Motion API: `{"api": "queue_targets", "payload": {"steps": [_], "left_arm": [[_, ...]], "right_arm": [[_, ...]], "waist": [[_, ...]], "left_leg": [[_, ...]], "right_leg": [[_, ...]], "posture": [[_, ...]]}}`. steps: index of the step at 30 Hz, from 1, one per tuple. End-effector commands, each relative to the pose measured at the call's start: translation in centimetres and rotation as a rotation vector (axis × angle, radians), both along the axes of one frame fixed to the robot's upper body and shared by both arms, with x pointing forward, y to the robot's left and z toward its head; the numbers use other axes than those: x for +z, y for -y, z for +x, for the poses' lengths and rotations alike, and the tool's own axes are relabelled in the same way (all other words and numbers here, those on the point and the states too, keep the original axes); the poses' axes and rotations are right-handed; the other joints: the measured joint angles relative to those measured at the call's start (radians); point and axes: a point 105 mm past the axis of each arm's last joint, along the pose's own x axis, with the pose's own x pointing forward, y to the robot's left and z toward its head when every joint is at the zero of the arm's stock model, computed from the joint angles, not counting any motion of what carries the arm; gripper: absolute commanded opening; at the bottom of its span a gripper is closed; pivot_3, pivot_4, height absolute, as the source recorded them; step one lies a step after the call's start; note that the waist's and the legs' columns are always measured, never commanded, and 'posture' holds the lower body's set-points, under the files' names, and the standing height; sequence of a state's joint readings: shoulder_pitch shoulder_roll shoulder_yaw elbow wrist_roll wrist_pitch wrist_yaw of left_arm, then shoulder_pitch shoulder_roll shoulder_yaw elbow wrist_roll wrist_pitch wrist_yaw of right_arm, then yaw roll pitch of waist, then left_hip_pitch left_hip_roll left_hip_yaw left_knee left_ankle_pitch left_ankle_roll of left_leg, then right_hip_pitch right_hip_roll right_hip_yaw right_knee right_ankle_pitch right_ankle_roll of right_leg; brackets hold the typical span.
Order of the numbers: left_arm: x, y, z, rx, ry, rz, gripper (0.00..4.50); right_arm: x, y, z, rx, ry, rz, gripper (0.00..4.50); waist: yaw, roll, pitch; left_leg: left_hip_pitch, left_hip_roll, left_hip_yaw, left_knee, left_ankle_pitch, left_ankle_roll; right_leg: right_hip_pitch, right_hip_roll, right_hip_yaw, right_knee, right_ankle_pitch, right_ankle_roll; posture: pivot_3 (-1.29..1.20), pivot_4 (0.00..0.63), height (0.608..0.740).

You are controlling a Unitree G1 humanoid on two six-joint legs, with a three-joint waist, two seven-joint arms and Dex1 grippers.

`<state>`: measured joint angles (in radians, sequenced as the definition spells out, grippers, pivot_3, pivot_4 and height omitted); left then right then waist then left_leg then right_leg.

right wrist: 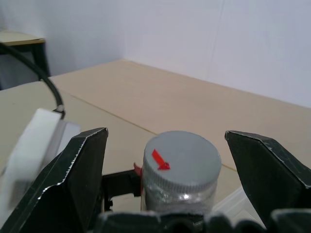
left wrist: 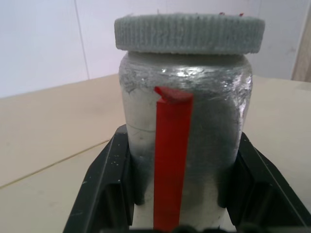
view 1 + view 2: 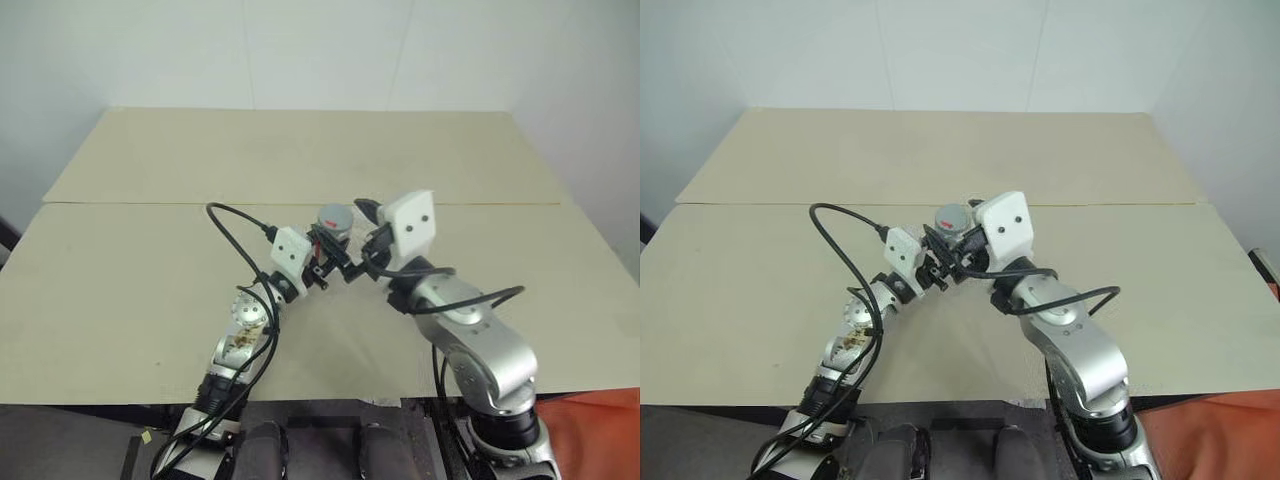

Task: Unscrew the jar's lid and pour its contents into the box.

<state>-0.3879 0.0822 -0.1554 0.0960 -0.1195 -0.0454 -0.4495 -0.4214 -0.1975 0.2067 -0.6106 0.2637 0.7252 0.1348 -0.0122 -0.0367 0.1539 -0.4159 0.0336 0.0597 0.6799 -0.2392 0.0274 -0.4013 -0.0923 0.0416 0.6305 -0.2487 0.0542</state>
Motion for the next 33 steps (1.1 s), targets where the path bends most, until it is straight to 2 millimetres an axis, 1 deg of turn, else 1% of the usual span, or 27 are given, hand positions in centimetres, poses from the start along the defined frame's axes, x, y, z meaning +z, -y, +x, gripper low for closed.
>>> {"api": "queue_targets", "payload": {"steps": [1,7,16,22,30,31,33], "left_arm": [[1.6,-0.2,0.0,0.018,0.084,0.004,1.96],[1.5,-0.6,0.2,0.042,0.085,0.001,1.96],[1.6,-0.3,0.1,0.036,0.085,-0.011,1.96],[1.7,-0.2,0.1,0.033,0.084,-0.026,1.96],[1.6,-0.2,0.1,0.030,0.091,-0.017,1.96],[1.6,-0.2,0.1,0.031,0.093,-0.017,1.96],[1.7,-0.2,0.1,0.030,0.097,-0.017,1.96]], "right_arm": [[1.2,0.0,0.5,-0.058,0.064,0.019,4.50],[0.9,-0.2,0.8,-0.063,0.052,0.035,4.50],[0.4,-0.7,0.9,-0.043,0.046,0.025,4.50],[0.0,-0.5,1.1,-0.053,0.041,0.013,4.50],[0.1,-0.4,1.3,-0.055,0.051,0.021,4.50],[0.1,-0.4,1.2,-0.052,0.049,0.022,4.12],[-0.1,-0.6,1.2,-0.043,0.044,0.017,3.62]], "waist": [[0.000,0.000,0.000],[0.000,0.000,0.000],[0.000,0.000,0.000],[0.000,0.000,0.000],[0.000,0.000,0.000],[0.000,0.000,0.000],[0.000,0.000,0.000]], "left_leg": [[0.000,0.000,0.000,0.000,0.000,0.000],[-0.001,0.000,0.000,0.000,0.000,0.000],[-0.001,0.000,0.000,0.000,0.000,0.000],[-0.002,0.000,0.000,0.000,0.000,0.000],[-0.002,0.000,0.000,0.000,0.000,0.000],[-0.002,0.000,0.000,0.000,0.000,0.000],[-0.002,0.000,0.000,0.000,0.000,0.000]], "right_leg": [[0.000,0.000,0.000,0.000,0.000,0.000],[-0.001,0.000,0.000,0.000,0.000,0.000],[-0.001,0.000,0.000,0.000,0.000,0.000],[-0.001,0.000,0.000,0.000,0.000,0.000],[-0.001,0.000,0.000,0.000,0.000,0.000],[-0.001,0.000,0.000,0.000,0.000,0.000],[-0.001,0.000,0.000,0.000,0.000,0.000]], "posture": [[0.00,0.150,0.740],[0.00,0.150,0.740],[0.00,0.150,0.740],[0.00,0.150,0.740],[0.00,0.150,0.740],[0.00,0.150,0.740],[0.00,0.150,0.740]]}}
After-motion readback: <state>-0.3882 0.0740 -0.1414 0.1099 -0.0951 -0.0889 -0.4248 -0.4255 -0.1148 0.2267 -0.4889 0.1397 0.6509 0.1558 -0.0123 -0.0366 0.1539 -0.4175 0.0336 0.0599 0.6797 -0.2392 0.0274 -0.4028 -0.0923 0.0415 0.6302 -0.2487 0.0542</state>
